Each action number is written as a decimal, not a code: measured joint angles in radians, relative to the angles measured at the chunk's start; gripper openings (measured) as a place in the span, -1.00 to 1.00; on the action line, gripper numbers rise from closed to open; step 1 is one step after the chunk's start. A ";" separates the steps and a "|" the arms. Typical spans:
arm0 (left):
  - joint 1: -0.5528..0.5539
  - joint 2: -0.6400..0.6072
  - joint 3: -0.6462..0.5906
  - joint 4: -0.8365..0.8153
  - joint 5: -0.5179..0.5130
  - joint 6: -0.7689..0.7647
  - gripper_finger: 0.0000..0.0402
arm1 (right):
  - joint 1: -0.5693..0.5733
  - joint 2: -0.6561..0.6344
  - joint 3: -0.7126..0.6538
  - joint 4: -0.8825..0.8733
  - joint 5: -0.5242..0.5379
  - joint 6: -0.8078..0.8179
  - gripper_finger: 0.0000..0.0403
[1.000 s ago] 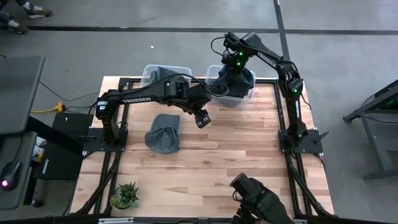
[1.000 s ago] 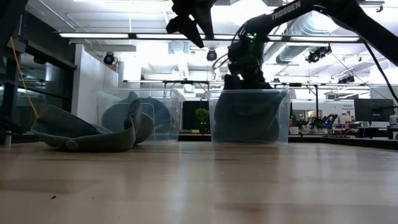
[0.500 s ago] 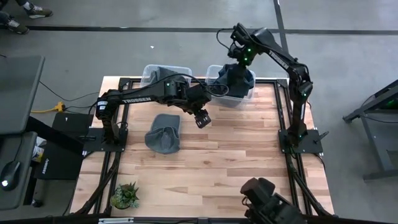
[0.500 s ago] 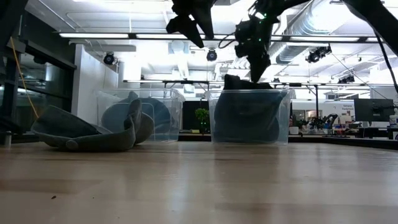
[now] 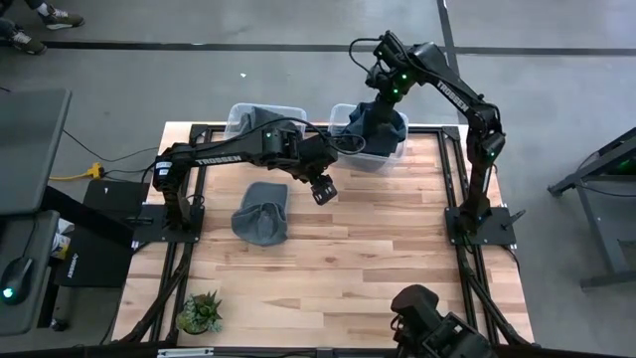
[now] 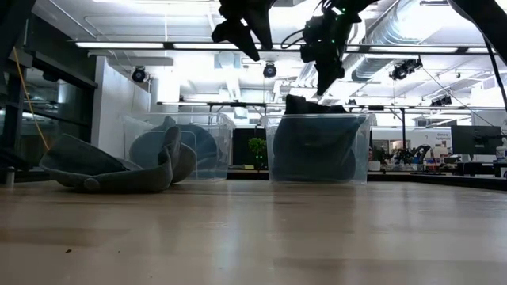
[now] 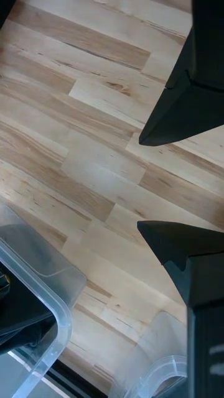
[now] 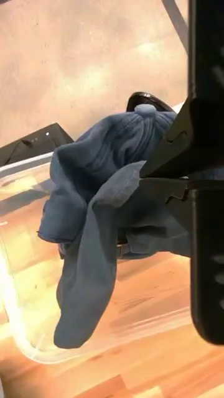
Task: Pick & Place hat
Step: Put the gray cap into the left transparent bin
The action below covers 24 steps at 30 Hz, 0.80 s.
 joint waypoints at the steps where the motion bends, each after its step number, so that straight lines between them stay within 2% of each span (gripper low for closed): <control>1: 0.000 0.000 0.000 0.000 0.000 0.000 0.01 | 0.000 0.000 0.000 0.000 -0.005 0.001 -0.99; 10: 0.000 0.000 0.000 -0.003 -0.002 0.000 0.01 | 0.026 0.000 0.000 -0.032 -0.111 0.025 -1.00; 17: 0.000 0.000 0.000 -0.090 -0.062 0.000 0.01 | 0.069 -0.002 -0.001 -0.079 -0.111 0.015 -1.00; 24: 0.000 0.000 0.000 -0.134 -0.078 0.000 0.01 | 0.077 -0.084 -0.002 -0.050 -0.161 0.023 -1.00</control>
